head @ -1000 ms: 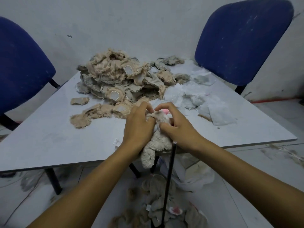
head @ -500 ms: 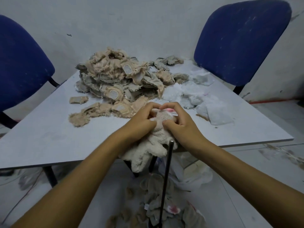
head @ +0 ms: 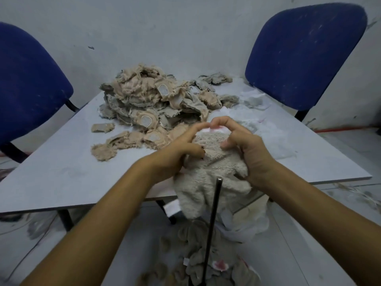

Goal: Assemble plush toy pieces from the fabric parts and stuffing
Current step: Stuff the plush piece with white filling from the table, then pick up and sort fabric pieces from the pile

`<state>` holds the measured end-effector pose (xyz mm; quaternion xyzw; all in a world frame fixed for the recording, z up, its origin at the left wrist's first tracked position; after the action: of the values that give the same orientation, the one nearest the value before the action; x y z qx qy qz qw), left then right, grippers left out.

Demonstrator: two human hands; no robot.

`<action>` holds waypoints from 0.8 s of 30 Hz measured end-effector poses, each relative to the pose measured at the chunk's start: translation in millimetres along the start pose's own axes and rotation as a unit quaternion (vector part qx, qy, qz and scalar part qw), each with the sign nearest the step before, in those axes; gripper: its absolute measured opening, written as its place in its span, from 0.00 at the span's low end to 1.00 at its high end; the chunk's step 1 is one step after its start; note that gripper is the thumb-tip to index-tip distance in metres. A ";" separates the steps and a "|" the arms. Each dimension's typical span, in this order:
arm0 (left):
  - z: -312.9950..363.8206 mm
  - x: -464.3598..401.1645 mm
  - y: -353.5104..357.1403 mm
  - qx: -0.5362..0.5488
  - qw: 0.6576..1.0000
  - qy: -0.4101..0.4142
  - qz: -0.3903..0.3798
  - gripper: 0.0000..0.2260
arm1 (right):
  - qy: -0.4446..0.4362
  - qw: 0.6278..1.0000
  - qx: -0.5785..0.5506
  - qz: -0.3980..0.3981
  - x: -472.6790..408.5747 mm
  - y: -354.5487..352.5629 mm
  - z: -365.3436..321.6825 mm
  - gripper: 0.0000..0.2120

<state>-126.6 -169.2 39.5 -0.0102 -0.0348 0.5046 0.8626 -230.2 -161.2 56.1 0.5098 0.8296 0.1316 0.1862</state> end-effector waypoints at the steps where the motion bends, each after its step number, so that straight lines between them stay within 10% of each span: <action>1: 3.7 5.5 6.8 0.060 0.996 -0.004 -0.072 0.32 | -0.003 1.000 0.023 -0.014 0.2 -0.7 -7.2 0.18; 3: 8.5 10.9 5.0 0.082 0.992 -0.005 -0.092 0.24 | -0.033 0.993 0.106 -0.042 0.9 -1.4 -23.6 0.19; 8: 30.9 19.5 -28.5 -0.180 0.967 0.106 0.145 0.05 | -0.084 0.875 0.463 -0.113 10.3 -3.8 -32.3 0.17; 16: 28.2 34.4 -4.8 -0.206 0.976 0.071 0.031 0.05 | -0.116 0.764 0.612 -0.168 26.0 10.4 -24.4 0.07; 24: 10.8 43.7 -1.5 -0.189 0.979 0.070 0.027 0.06 | -0.104 0.763 0.611 -0.184 32.8 17.1 -7.0 0.09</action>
<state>-104.7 -132.0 52.6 -0.2092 -0.0689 0.5097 0.8317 -233.1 -124.4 63.7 0.3636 0.7877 -0.4938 -0.0589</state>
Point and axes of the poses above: each hand's wrist, its own x-axis away from the middle knuckle, its own y-axis out of the palm, z = x × y, the point moved 8 cm from there along -x, towards the middle knuckle, and after that the axes turned 1 degree about -x, right-handed, at the moved point
